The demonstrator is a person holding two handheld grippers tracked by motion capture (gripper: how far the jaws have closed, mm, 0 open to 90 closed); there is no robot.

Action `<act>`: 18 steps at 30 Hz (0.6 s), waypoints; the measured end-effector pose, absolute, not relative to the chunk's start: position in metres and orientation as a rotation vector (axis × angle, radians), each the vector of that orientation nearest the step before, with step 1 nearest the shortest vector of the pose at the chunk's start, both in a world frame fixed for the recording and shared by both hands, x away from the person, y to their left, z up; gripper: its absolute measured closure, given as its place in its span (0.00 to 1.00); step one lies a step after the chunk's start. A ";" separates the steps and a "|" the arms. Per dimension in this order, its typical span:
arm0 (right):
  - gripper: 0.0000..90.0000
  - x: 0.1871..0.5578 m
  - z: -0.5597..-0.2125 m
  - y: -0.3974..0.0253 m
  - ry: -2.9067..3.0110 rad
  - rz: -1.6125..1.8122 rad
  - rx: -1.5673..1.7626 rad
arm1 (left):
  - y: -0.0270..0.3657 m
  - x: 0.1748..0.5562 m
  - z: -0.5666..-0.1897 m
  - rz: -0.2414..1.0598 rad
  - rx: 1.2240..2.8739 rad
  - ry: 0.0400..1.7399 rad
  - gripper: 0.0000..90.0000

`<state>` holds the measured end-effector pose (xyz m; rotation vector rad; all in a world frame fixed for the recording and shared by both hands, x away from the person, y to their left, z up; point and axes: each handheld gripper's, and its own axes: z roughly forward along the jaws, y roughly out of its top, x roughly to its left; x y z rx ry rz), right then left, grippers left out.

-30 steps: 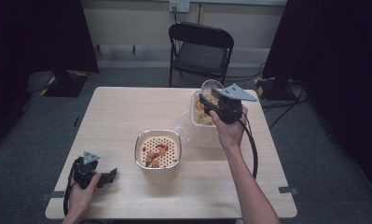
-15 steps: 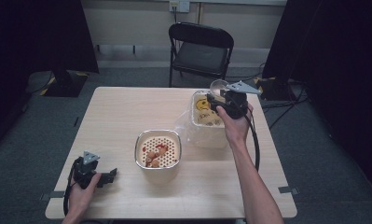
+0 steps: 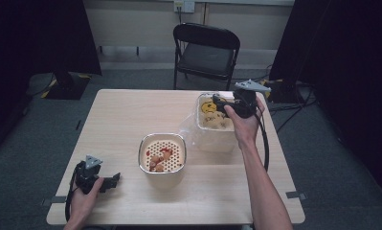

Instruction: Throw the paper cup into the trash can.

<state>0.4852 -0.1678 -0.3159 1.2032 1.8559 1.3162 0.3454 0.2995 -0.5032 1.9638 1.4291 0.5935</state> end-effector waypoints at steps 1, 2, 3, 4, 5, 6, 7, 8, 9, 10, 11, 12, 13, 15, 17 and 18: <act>0.19 0.484 -0.316 -0.168 1.858 1.319 1.204 | 0.300 0.345 -0.503 0.594 1.963 1.428 0.00; 0.19 0.484 -0.316 -0.168 1.858 1.319 1.204 | 0.300 0.345 -0.503 0.594 1.964 1.429 0.00; 0.19 0.481 -0.315 -0.168 1.865 1.330 1.193 | 0.300 0.345 -0.503 0.594 1.963 1.428 0.00; 0.19 0.479 -0.314 -0.168 1.864 1.331 1.189 | 0.300 0.345 -0.503 0.593 1.964 1.428 0.00; 0.19 0.479 -0.314 -0.168 1.864 1.331 1.189 | 0.300 0.345 -0.503 0.593 1.964 1.428 0.00; 0.19 0.473 -0.313 -0.167 1.864 1.342 1.179 | 0.300 0.346 -0.503 0.593 1.964 1.427 0.00; 0.19 0.470 -0.314 -0.166 1.869 1.336 1.171 | 0.300 0.346 -0.503 0.592 1.965 1.426 0.00; 0.19 0.466 -0.315 -0.166 1.875 1.324 1.161 | 0.300 0.346 -0.503 0.592 1.965 1.425 0.00; 0.19 0.463 -0.316 -0.166 1.875 1.331 1.156 | 0.300 0.346 -0.503 0.592 1.967 1.424 0.00; 0.17 0.460 -0.317 -0.166 1.881 1.334 1.154 | 0.300 0.346 -0.503 0.592 1.965 1.425 0.00; 0.16 0.457 -0.319 -0.167 1.899 1.333 1.152 | 0.300 0.346 -0.503 0.592 1.965 1.425 0.00; 0.16 0.455 -0.321 -0.168 1.909 1.337 1.158 | 0.300 0.346 -0.503 0.592 1.965 1.425 0.00; 0.16 0.455 -0.321 -0.168 1.909 1.337 1.158 | 0.300 0.346 -0.503 0.592 1.966 1.424 0.00; 0.16 0.449 -0.324 -0.172 1.919 1.310 1.156 | 0.300 0.346 -0.503 0.592 1.966 1.425 0.00; 0.16 0.437 -0.325 -0.179 1.914 1.304 1.158 | 0.300 0.346 -0.503 0.592 1.966 1.425 0.00; 0.16 0.434 -0.325 -0.181 1.911 1.296 1.155 | 0.300 0.346 -0.503 0.592 1.965 1.425 0.00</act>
